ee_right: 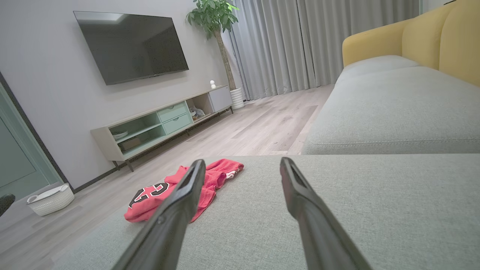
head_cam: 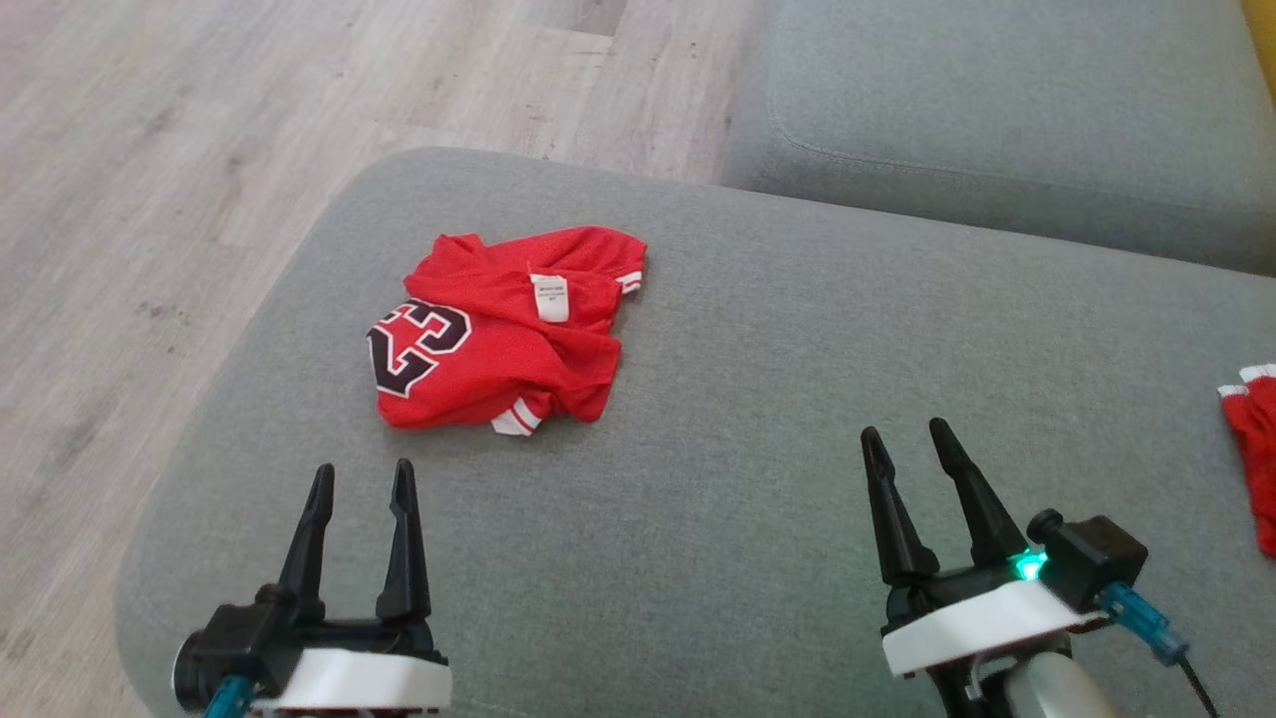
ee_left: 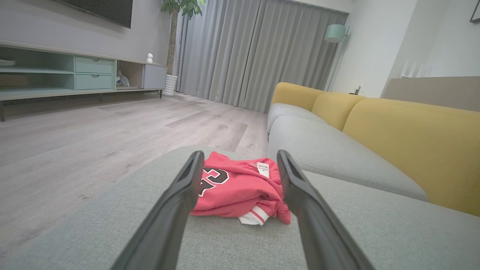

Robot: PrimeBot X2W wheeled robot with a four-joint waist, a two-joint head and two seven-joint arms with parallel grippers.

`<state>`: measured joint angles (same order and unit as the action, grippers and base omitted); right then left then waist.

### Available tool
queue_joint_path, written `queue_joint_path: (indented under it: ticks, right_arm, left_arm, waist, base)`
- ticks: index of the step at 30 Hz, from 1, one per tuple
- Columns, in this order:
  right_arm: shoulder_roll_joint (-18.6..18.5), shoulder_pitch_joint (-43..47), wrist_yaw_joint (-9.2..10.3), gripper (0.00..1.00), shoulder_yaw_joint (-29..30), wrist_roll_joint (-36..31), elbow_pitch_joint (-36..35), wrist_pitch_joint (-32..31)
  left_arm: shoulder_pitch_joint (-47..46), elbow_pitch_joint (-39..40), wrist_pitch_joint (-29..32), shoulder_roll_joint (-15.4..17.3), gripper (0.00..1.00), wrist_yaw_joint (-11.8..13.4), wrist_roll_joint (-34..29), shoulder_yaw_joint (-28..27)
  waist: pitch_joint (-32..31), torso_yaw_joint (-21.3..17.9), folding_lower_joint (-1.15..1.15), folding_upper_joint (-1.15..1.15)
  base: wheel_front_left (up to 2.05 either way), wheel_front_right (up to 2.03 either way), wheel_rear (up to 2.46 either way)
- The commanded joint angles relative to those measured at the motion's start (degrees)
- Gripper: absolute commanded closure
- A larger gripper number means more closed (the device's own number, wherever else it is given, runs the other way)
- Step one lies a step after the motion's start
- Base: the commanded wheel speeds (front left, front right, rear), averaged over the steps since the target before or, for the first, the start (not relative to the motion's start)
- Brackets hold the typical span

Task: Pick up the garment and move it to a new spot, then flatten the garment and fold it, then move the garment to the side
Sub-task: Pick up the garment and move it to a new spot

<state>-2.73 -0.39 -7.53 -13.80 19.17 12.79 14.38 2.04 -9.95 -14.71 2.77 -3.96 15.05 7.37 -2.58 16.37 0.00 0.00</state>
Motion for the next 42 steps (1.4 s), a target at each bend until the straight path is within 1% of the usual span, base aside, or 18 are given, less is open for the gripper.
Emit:
queue_joint_path:
  ticks: [1, 6, 9, 11, 18, 25, 30, 33, 36, 37, 38, 39, 40, 42]
  right_arm:
    - [-0.1, -1.5, 0.04, 0.00, -1.2, 0.2, -1.6, 0.6]
    - [-0.1, -2.2, 0.04, 0.00, -0.5, -0.3, -2.0, 0.6]
    - [-0.1, -2.7, 0.04, 0.00, 0.0, -1.0, -2.3, 0.6]
    - [-0.1, -3.2, 0.04, 0.00, 0.2, -1.5, -2.5, 0.6]
    - [-0.1, -6.2, 0.04, 0.00, 0.6, -3.3, -3.8, 0.6]
    - [-0.1, -8.8, 0.04, 0.00, 1.0, -3.6, -5.1, 0.6]
    - [-0.1, -9.8, 0.04, 0.00, 1.1, -3.5, -5.8, 0.6]
    - [-0.1, -10.1, 0.04, 0.00, 1.4, -3.3, -6.2, 0.6]
    - [-0.1, -10.3, 0.04, 0.00, 1.4, -3.3, -6.3, 0.6]
    - [-0.1, -10.3, 0.04, 0.00, 1.3, -3.2, -6.3, 0.6]
    - [-0.1, -10.4, 0.04, 0.00, 1.2, -3.2, -6.2, 0.6]
    - [-0.1, -10.5, 0.04, 0.00, 1.2, -3.2, -6.2, 0.6]
    - [-0.1, -10.5, 0.04, 0.00, 1.2, -3.2, -6.2, 0.6]
    - [-0.1, -10.6, 0.04, 0.00, 1.2, -3.0, -6.1, 0.6]
  left_arm:
    - [-2.2, 2.2, -0.3, 0.1, 0.00, 0.3, -0.2, -1.9]
    - [-4.0, 1.4, -0.3, 0.1, 0.00, -0.3, -1.1, -0.7]
    - [-7.2, -1.1, -0.2, 0.4, 0.00, -1.0, -2.4, 1.2]
    - [-10.2, -3.6, 1.3, 0.6, 0.00, -1.5, -3.0, 2.6]
    - [-24.4, -15.4, 9.7, 2.3, 0.00, -2.8, -4.1, 7.2]
    - [-37.0, -28.0, 14.6, 4.1, 0.00, -3.3, -3.5, 9.1]
    - [-42.3, -36.5, 16.2, 4.8, 0.00, -3.2, -3.5, 9.2]
    - [-44.0, -40.6, 16.1, 4.7, 0.00, -3.2, -3.3, 9.4]
    - [-44.8, -44.6, 17.5, 4.4, 0.00, -3.3, -2.7, 9.9]
    - [-45.0, -45.7, 17.9, 4.4, 0.22, -3.3, -2.5, 10.1]
    - [-45.3, -46.4, 17.7, 4.3, 0.90, -3.3, -2.2, 10.2]
    - [-45.5, -46.6, 16.7, 4.3, 1.00, -3.4, -1.9, 10.3]
    - [-45.5, -46.6, 16.7, 4.3, 1.00, -3.4, -1.9, 10.3]
    - [-45.7, -46.6, 14.0, 4.0, 1.00, -3.4, -1.2, 10.9]
  waist:
    - [0.2, -0.3, 0.00, 0.00]
    - [2.1, -1.8, 0.00, 0.00]
    - [3.9, -2.8, 0.00, 0.00]
    - [5.7, -3.6, 0.00, 0.00]
    - [12.9, -6.9, 0.00, 0.00]
    - [18.9, -10.6, 0.00, 0.00]
    - [21.1, -12.7, 0.00, 0.00]
    - [21.6, -13.3, 0.00, 0.00]
    - [21.7, -13.7, 0.00, 0.00]
    - [21.6, -13.8, 0.00, 0.00]
    - [21.6, -13.9, 0.00, 0.00]
    - [21.4, -14.0, 0.00, 0.00]
    - [21.4, -14.0, 0.00, 0.00]
    - [21.0, -14.2, 0.00, 0.00]
  base:
    - [0.00, 0.00, 0.00]
    - [0.00, 0.00, 0.00]
    - [0.00, 0.00, 0.00]
    - [0.00, 0.00, 0.00]
    - [0.00, 0.00, 0.00]
    - [0.00, 0.00, 0.00]
    - [0.00, 0.00, 0.00]
    - [0.00, 0.00, 0.00]
    - [0.00, 0.00, 0.00]
    - [0.00, 0.00, 0.00]
    - [0.00, 0.00, 0.00]
    - [0.00, 0.00, 0.00]
    - [0.00, 0.00, 0.00]
    - [0.00, 0.00, 0.00]
